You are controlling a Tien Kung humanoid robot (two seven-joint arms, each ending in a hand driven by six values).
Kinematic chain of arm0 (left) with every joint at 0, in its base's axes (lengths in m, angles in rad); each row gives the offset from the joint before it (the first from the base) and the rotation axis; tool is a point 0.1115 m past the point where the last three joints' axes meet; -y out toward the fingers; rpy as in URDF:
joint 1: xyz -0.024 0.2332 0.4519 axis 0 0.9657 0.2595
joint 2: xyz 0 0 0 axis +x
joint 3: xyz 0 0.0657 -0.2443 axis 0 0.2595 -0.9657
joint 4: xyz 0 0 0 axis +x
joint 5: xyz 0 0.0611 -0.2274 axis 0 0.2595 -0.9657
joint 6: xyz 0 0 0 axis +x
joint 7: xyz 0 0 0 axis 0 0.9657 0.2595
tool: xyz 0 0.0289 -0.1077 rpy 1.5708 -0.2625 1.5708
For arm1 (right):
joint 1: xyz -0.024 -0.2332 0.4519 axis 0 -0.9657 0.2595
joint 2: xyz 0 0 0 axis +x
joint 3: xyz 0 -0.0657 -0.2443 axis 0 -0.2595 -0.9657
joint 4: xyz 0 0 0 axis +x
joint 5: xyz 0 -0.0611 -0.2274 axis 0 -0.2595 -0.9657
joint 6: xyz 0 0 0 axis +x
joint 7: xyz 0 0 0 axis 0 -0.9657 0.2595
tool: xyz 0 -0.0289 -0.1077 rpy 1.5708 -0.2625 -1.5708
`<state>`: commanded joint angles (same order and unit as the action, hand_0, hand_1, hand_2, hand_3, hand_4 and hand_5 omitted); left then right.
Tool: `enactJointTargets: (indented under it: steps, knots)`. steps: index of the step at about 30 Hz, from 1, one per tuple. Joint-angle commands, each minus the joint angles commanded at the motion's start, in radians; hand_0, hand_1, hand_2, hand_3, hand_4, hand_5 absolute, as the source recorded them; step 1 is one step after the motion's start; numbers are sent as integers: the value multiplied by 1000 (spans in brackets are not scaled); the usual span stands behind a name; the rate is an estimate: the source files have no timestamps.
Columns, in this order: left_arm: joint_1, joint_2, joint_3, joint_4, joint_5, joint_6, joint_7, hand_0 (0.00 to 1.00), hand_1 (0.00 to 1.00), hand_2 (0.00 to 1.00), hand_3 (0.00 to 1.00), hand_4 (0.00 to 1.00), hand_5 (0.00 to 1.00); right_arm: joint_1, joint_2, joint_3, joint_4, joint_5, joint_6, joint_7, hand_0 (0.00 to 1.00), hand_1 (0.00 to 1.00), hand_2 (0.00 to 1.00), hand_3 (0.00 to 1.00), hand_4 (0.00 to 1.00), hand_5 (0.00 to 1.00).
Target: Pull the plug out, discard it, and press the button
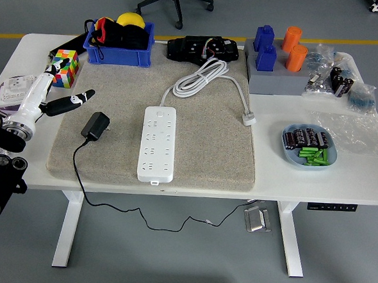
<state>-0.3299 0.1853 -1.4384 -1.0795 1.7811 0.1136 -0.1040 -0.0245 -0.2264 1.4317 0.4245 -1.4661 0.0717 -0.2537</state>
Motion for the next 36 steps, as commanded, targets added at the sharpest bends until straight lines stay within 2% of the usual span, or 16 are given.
enactJointTargets:
  steps: [5,26,36]
  knots:
    - [-1,0,10,1,2,18,-8,991,998,994,977,862,429,3,0,-4,2,2,0,0,767,729,724,713,883,658]
    - [5,0,43,-4,-3,9,7,983,998,981,958,838,401,-6,3,-2,1,2,0,0,767,729,724,713,883,658]
    - [8,-2,49,-5,-7,16,-2,980,995,983,949,819,374,-6,5,3,1,0,0,0,767,729,724,713,883,658]
